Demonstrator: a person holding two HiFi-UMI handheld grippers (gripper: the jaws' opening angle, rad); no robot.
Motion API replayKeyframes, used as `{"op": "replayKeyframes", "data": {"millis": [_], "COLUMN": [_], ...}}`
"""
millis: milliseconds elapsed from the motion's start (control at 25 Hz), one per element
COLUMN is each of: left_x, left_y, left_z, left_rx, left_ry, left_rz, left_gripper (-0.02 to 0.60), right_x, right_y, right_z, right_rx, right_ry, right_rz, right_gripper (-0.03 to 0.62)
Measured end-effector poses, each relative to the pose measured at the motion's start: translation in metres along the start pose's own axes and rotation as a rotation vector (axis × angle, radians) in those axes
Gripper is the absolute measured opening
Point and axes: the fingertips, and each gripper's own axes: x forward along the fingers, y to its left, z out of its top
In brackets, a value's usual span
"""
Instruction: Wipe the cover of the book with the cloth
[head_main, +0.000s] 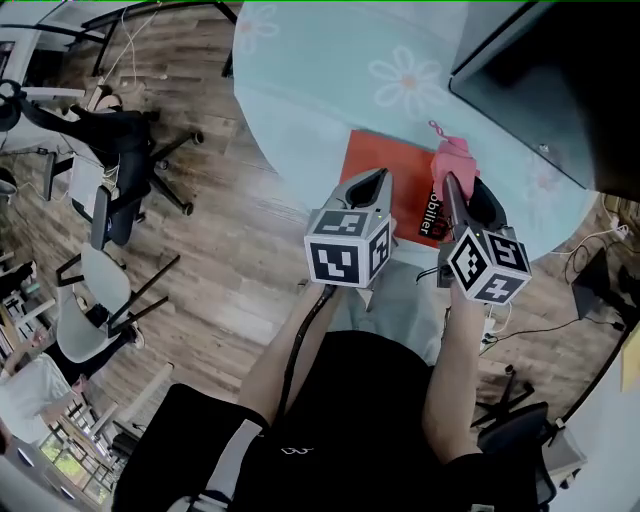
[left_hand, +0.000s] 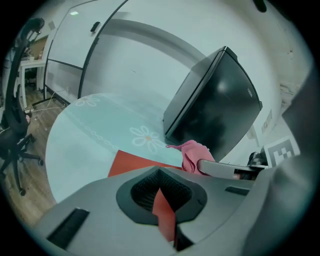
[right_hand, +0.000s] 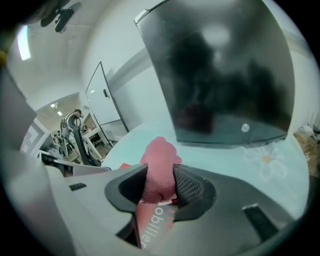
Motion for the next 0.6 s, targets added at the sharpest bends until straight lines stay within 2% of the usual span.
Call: {"op": "replayKeyframes", "data": {"millis": [160,360,600], "left_x": [-0.018,-0.042,-0.065], "left_y": [0.028,0.059,0.088], "left_z": [-0.001,-0.008,-0.015], "left_rx": [-0.042,-0.082,-0.119], "left_ry": [-0.032,-0.062,-0.077], "left_rz": [0.055,0.111,0.158], "left_gripper": [0.012,0.012,0.012], "right_x": [0.014,0.033,0.050], "right_y": [0.046,0.102,0.147], "right_z": [0.000,-0.024,-0.053], "right_rx": [-0.049,-0.097,-0.157], "right_ry": [0.008,0.068,0.142], "right_rz": [0.093,0.207,0.273], "right_gripper": [0.150,0.150,0.150]}}
